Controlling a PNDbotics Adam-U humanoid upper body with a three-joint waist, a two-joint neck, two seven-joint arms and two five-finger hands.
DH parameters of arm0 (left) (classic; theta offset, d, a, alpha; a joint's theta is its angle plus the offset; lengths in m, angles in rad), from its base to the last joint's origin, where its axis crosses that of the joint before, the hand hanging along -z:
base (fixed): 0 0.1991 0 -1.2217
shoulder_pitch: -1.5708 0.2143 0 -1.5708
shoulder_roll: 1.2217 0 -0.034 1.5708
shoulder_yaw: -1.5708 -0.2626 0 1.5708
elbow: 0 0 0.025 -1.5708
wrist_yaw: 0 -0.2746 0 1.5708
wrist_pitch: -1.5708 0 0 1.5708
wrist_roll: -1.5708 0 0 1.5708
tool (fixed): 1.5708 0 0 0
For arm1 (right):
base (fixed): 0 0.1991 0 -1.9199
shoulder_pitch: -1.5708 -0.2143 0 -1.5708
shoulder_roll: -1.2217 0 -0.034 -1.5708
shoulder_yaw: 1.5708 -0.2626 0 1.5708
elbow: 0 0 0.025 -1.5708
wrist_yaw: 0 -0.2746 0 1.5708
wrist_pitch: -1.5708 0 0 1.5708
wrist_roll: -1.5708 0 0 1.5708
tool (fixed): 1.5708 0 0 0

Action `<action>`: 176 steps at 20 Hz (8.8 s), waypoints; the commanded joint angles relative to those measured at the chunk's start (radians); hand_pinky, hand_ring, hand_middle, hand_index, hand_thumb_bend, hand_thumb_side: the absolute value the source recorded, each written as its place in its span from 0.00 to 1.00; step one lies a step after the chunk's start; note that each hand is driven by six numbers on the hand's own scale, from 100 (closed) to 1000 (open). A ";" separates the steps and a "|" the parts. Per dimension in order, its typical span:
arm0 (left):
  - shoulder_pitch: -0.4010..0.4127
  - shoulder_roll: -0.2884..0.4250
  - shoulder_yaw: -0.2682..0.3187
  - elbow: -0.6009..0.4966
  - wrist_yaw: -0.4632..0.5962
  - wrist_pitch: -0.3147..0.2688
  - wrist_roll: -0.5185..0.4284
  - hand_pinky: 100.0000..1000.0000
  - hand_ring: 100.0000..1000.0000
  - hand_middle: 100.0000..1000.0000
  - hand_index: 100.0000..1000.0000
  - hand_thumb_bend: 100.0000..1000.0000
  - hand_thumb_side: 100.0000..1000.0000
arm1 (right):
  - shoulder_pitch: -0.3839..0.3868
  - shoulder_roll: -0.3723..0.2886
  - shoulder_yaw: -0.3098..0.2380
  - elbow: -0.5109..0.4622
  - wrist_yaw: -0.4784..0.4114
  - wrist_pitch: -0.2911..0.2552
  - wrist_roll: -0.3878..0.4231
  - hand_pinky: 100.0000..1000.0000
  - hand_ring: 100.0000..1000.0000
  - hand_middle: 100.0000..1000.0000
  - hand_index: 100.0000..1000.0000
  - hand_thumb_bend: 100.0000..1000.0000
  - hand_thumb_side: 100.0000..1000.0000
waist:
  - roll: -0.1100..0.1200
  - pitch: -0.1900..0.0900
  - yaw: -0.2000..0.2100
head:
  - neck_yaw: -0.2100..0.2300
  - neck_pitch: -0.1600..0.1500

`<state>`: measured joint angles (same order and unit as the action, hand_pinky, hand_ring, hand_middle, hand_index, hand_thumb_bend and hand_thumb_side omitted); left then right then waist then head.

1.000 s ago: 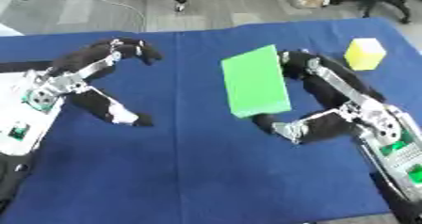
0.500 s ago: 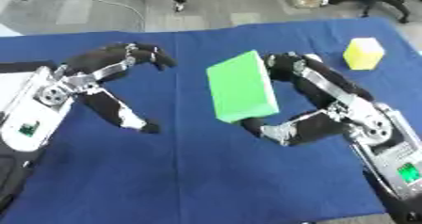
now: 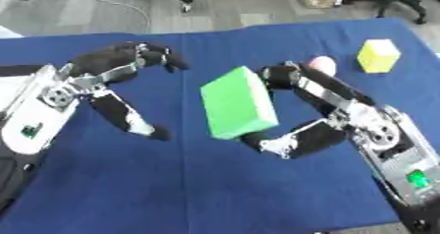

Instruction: Pick up the objects with one hand, pass them to the other hand, and then place them into the box on the other side of the table.

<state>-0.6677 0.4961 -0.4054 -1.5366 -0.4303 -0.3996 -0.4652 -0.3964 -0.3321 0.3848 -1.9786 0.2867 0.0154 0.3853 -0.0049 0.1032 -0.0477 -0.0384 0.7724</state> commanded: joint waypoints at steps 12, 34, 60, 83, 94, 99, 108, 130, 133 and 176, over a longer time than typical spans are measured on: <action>-0.075 0.031 -0.065 0.007 0.086 -0.021 -0.003 0.80 0.71 0.75 0.87 0.69 0.55 | -0.051 -0.008 0.030 -0.021 0.096 0.012 0.029 0.64 0.33 0.29 0.47 0.26 0.16 | 0.013 -0.013 -0.004 | -0.003 -0.002; -0.022 0.068 0.030 0.008 0.284 -0.084 -0.442 0.82 0.73 0.77 0.83 0.39 0.15 | -0.042 -0.022 0.029 -0.021 0.089 0.002 0.016 0.63 0.33 0.29 0.47 0.26 0.15 | 0.011 -0.010 -0.007 | -0.013 -0.002; -0.080 0.005 -0.038 -0.030 -0.004 -0.016 -0.086 0.85 0.77 0.80 0.93 0.89 0.63 | -0.037 -0.030 0.042 -0.021 0.142 0.037 0.032 0.63 0.36 0.30 0.47 0.24 0.15 | 0.006 -0.012 0.001 | -0.022 -0.002; -0.182 -0.041 -0.156 0.089 -0.024 0.067 -0.009 0.84 0.75 0.79 0.91 0.81 0.62 | -0.095 -0.034 0.078 -0.021 0.315 0.152 -0.058 0.62 0.36 0.31 0.50 0.25 0.19 | 0.014 -0.014 -0.009 | -0.026 -0.002; -0.193 -0.076 -0.162 0.097 -0.049 0.090 0.020 0.83 0.74 0.78 0.90 0.80 0.62 | -0.133 -0.034 0.097 -0.021 0.304 0.136 -0.044 0.61 0.36 0.31 0.50 0.25 0.19 | 0.014 -0.014 0.000 | -0.027 -0.002; -0.192 -0.082 -0.156 0.089 -0.052 0.105 0.031 0.82 0.73 0.76 0.88 0.79 0.61 | -0.149 -0.037 0.104 -0.021 0.290 0.137 -0.038 0.61 0.36 0.31 0.50 0.25 0.19 | 0.016 -0.012 0.014 | -0.026 -0.002; -0.191 -0.083 -0.151 0.080 -0.048 0.140 0.063 0.75 0.63 0.66 0.79 0.73 0.59 | -0.157 -0.040 0.109 -0.021 0.275 0.132 -0.027 0.61 0.36 0.32 0.50 0.24 0.19 | 0.011 -0.011 0.028 | -0.027 -0.002; -0.160 -0.045 -0.142 0.061 0.077 0.104 -0.037 0.80 0.71 0.76 0.84 0.80 0.60 | -0.121 -0.025 0.111 -0.021 0.327 0.137 -0.032 0.59 0.37 0.31 0.51 0.24 0.17 | 0.015 -0.009 0.022 | -0.029 -0.002; -0.153 -0.038 -0.137 0.064 0.081 0.105 -0.038 0.80 0.72 0.76 0.85 0.81 0.61 | -0.118 -0.025 0.112 -0.021 0.330 0.141 -0.033 0.59 0.37 0.31 0.51 0.24 0.17 | 0.016 -0.007 0.022 | -0.030 -0.002; -0.138 -0.016 -0.092 -0.079 0.166 0.087 -0.047 0.83 0.74 0.78 0.88 0.85 0.66 | -0.108 -0.032 0.128 -0.021 0.346 0.218 -0.014 0.58 0.37 0.32 0.52 0.24 0.15 | 0.023 -0.006 0.027 | -0.047 -0.002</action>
<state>-0.7828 0.4646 -0.5112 -1.5980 -0.2579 -0.3141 -0.5194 -0.4926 -0.3487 0.5169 -1.9906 0.6290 0.2276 0.3720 0.0107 0.1045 -0.0219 -0.0825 0.7724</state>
